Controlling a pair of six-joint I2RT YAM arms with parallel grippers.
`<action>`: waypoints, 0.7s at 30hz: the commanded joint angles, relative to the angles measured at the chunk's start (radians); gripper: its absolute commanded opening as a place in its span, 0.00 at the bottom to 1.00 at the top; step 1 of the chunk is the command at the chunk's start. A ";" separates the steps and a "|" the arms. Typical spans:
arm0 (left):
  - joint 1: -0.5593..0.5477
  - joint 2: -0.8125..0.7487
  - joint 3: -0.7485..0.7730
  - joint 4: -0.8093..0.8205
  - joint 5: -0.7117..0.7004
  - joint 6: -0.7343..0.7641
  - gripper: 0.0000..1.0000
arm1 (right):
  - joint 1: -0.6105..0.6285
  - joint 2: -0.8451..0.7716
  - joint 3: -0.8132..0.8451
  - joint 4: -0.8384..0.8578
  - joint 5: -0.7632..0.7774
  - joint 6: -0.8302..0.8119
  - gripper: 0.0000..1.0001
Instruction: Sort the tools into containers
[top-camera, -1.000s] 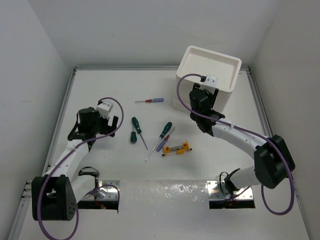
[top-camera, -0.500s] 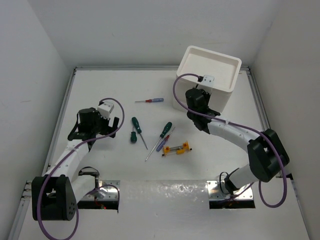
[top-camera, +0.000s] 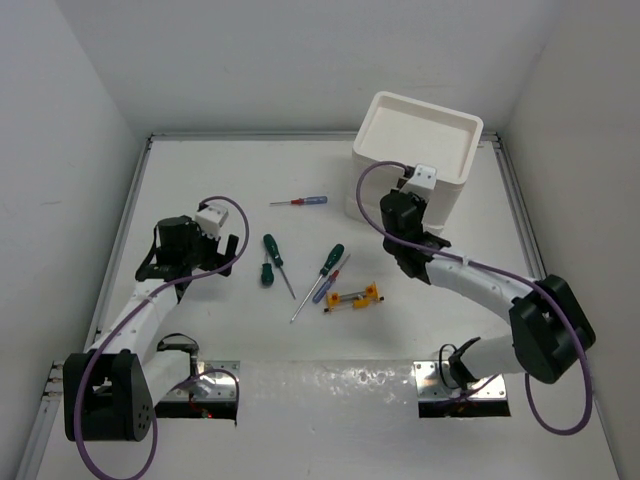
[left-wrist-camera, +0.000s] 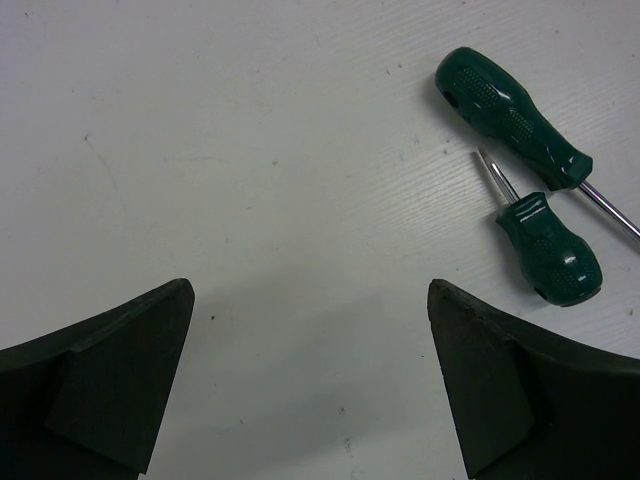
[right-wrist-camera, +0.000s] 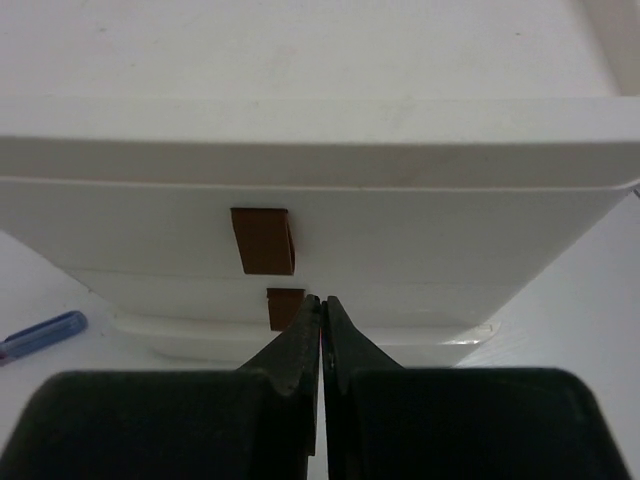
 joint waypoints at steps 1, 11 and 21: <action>-0.003 -0.007 0.014 0.017 0.023 0.007 1.00 | 0.029 -0.079 -0.041 0.062 -0.042 0.005 0.00; -0.003 0.008 0.020 0.015 0.026 0.007 1.00 | 0.029 -0.079 0.055 -0.019 -0.134 -0.067 0.70; -0.004 -0.012 0.022 0.003 0.041 0.007 1.00 | -0.033 0.087 0.226 -0.206 -0.049 0.057 0.63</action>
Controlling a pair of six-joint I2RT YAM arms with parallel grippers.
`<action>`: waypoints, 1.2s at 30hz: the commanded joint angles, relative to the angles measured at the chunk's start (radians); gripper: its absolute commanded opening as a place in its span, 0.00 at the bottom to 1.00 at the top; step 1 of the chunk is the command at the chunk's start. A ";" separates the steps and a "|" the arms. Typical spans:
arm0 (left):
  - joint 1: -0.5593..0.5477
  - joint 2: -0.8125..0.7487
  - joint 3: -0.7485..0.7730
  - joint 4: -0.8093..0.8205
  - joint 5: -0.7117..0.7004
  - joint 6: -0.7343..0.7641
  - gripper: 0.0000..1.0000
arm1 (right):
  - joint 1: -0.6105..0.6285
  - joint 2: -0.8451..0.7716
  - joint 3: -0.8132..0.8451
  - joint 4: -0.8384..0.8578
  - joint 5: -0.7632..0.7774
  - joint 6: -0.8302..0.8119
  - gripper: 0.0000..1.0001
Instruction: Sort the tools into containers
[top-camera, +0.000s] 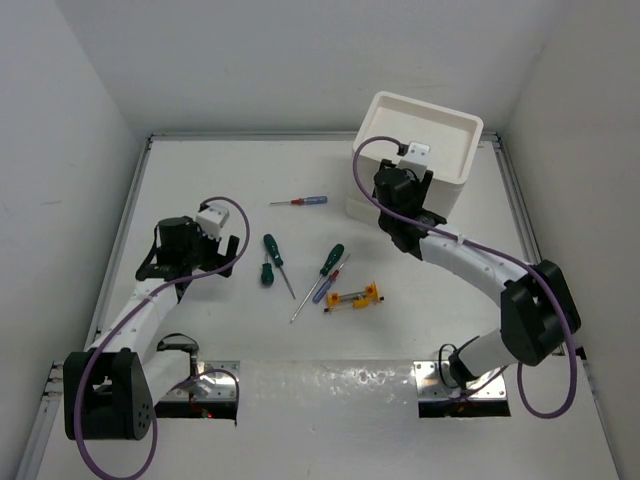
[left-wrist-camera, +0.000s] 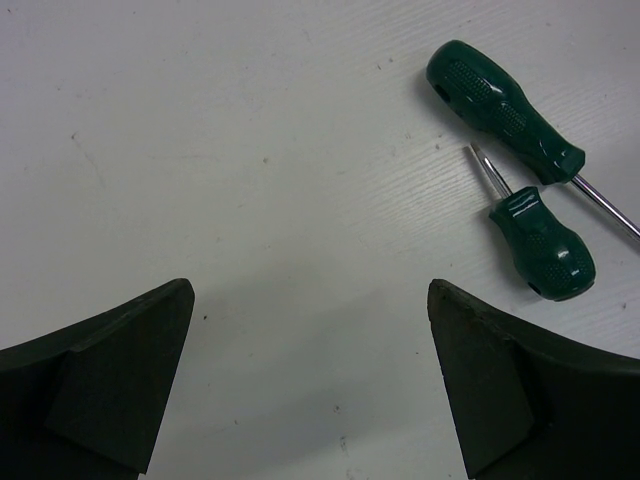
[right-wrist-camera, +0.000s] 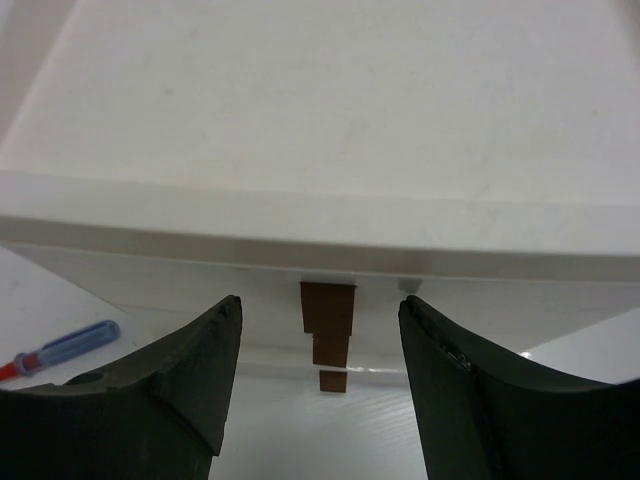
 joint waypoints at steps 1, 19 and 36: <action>-0.004 -0.019 0.023 0.008 0.033 0.006 1.00 | 0.001 0.031 0.039 -0.065 0.054 0.055 0.63; -0.004 -0.034 0.019 0.003 0.064 0.013 1.00 | -0.021 0.080 0.024 0.049 0.089 0.035 0.46; -0.004 -0.029 0.017 0.005 0.065 0.015 1.00 | -0.008 0.068 -0.001 0.084 0.109 -0.040 0.00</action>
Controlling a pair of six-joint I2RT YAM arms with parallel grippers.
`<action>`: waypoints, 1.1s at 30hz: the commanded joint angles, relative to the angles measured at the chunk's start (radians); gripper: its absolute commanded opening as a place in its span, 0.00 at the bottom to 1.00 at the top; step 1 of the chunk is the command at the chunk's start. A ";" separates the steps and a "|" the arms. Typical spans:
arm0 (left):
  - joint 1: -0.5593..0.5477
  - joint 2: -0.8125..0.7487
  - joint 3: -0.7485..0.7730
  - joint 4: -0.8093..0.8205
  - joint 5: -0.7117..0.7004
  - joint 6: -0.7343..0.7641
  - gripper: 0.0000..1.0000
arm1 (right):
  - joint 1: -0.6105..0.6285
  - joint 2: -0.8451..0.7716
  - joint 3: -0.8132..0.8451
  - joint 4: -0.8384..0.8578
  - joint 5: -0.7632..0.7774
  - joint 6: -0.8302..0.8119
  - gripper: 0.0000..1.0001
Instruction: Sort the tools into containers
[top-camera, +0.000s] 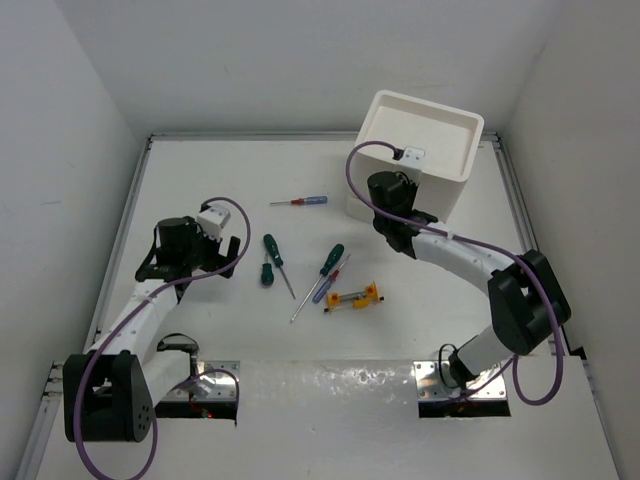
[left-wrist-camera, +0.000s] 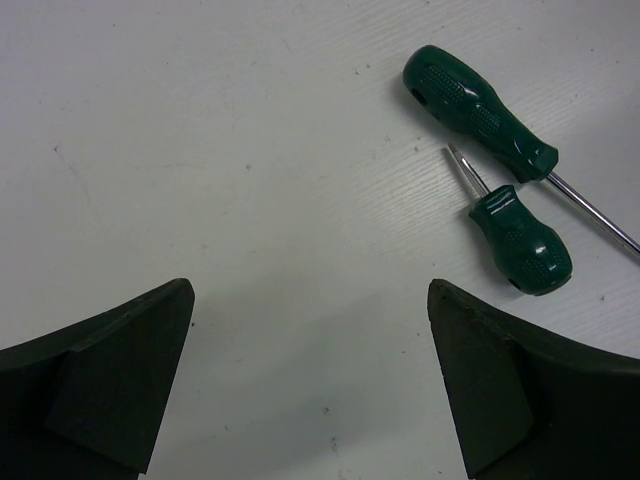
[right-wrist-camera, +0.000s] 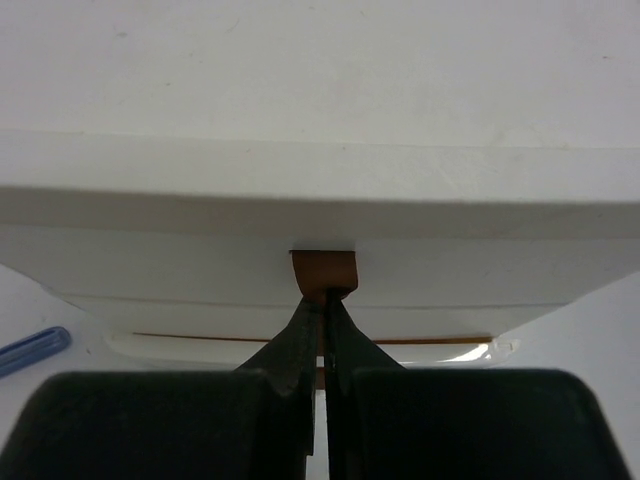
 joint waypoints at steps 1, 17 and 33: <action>-0.003 -0.017 0.019 0.013 0.019 0.011 1.00 | -0.001 -0.013 -0.004 0.091 0.034 -0.061 0.00; -0.004 -0.002 0.020 0.012 0.018 0.011 1.00 | 0.101 -0.171 -0.182 0.164 -0.010 -0.121 0.00; -0.003 -0.016 0.016 0.010 0.018 0.012 1.00 | -0.024 -0.132 -0.050 -0.003 -0.190 -0.047 0.46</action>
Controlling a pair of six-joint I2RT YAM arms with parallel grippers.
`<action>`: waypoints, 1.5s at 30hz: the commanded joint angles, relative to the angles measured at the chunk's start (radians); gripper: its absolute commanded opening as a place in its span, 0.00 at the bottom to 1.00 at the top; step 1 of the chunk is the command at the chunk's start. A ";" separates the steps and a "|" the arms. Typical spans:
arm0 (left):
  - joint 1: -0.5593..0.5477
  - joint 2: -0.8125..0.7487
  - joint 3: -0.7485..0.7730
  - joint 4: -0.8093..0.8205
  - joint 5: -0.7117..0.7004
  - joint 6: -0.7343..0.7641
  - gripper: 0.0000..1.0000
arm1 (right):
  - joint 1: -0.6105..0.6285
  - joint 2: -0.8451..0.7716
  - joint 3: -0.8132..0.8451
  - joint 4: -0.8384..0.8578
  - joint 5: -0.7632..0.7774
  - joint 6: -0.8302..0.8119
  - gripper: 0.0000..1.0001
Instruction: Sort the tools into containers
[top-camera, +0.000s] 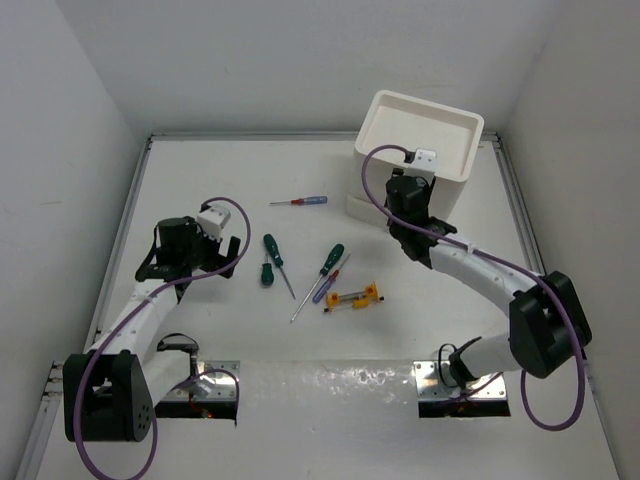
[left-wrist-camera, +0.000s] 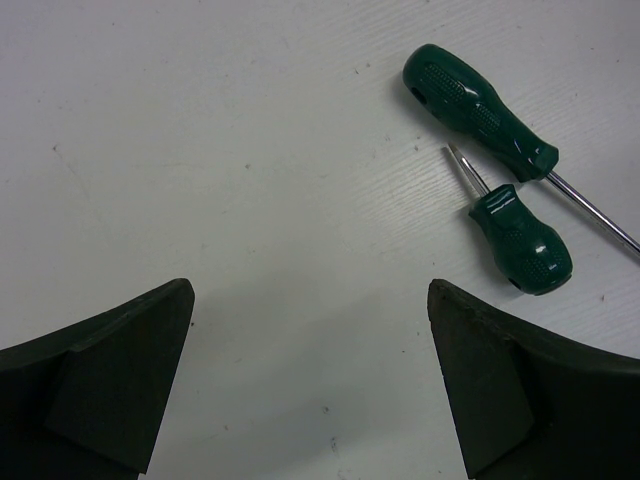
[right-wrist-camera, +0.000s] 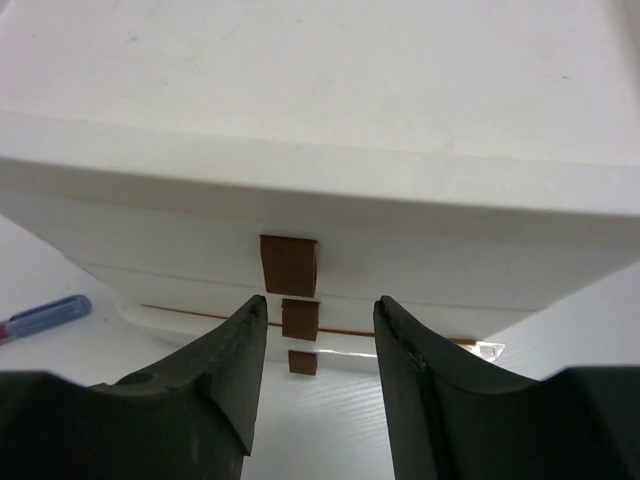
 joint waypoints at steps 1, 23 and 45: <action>-0.004 -0.015 0.017 0.011 0.018 0.012 1.00 | -0.004 0.032 0.061 -0.028 -0.054 0.014 0.47; -0.003 -0.006 0.020 0.003 0.042 0.020 1.00 | -0.004 0.130 0.170 -0.022 0.069 -0.003 0.41; -0.003 0.009 0.022 0.002 0.050 0.024 1.00 | -0.019 0.155 0.175 -0.002 0.110 -0.032 0.02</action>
